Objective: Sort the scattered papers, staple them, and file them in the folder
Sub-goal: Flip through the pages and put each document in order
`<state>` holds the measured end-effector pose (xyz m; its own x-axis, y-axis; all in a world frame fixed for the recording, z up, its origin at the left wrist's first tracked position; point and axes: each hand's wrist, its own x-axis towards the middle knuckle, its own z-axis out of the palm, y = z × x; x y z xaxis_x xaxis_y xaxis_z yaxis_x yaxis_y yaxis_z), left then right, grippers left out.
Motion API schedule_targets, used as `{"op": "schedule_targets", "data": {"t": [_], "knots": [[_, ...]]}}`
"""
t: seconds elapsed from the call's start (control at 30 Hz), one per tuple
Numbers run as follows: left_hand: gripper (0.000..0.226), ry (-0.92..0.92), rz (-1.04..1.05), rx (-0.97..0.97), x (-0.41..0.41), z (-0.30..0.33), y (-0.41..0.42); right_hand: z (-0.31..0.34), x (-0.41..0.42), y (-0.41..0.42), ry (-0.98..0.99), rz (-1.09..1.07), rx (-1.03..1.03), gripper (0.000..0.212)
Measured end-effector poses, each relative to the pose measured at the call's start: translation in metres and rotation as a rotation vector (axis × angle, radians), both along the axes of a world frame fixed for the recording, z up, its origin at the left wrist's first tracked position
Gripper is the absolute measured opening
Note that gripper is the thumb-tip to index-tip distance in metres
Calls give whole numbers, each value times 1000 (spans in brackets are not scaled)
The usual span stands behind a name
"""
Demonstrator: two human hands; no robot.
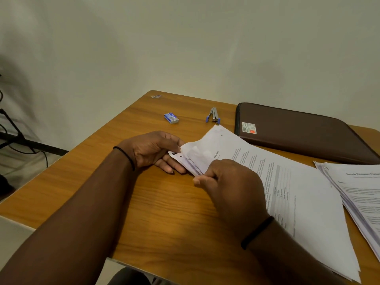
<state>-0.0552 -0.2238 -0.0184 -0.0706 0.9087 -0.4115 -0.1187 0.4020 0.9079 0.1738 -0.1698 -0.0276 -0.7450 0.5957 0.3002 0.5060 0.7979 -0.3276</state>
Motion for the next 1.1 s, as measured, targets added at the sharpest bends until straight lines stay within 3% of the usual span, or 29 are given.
{"op": "schedule_targets", "data": {"t": [0.13,0.23,0.37,0.5,0.67,0.73,0.83,0.97,1.1], "knots": [[28,35,-2,-2,0,0,1,3,3,2,69,-85,-99,35],[30,58,-18,-1,-3,-2,2,6,6,1,232,-130,-43,15],[31,63,-5,-10,-3,-4,2,6,6,9,426,-215,-33,34],[29,55,8,-9,-3,-3,1,5,9,14,529,-214,155,34],[26,46,7,-18,-1,-2,2,4,13,16,476,-178,180,35],[26,46,15,-14,-1,-2,2,0,9,17,389,-126,212,24],[25,49,24,-8,0,-1,1,-9,0,12,212,-50,232,32],[21,43,23,-5,3,0,0,-9,-3,3,35,57,215,25],[22,59,29,-15,1,0,1,0,0,-1,-111,68,98,45]]}}
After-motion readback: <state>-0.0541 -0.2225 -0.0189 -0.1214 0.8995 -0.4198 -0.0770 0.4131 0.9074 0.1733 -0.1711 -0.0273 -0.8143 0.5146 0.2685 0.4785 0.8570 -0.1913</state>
